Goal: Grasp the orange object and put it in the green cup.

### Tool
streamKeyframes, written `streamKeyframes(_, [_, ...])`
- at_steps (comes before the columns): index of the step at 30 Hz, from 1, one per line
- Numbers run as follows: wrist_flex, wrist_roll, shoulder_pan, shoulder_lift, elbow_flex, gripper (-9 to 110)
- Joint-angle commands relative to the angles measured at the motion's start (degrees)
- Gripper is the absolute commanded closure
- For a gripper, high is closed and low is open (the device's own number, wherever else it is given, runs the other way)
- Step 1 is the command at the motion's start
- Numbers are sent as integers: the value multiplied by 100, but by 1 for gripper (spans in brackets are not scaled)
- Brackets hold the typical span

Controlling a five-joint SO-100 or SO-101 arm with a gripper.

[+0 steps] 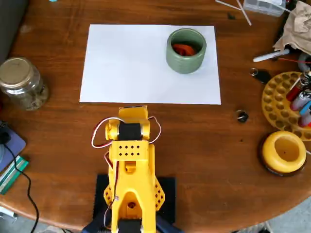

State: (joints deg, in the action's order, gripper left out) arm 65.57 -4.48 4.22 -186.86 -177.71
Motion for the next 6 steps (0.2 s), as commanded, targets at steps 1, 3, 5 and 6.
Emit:
streamKeyframes(1, [9,-26,9,9,18,102])
streamKeyframes(3, [9,-26,9,9,18,102])
streamKeyframes(5, [9,-26,9,9,18,102])
streamKeyframes(6, [9,-26,9,9,18,102])
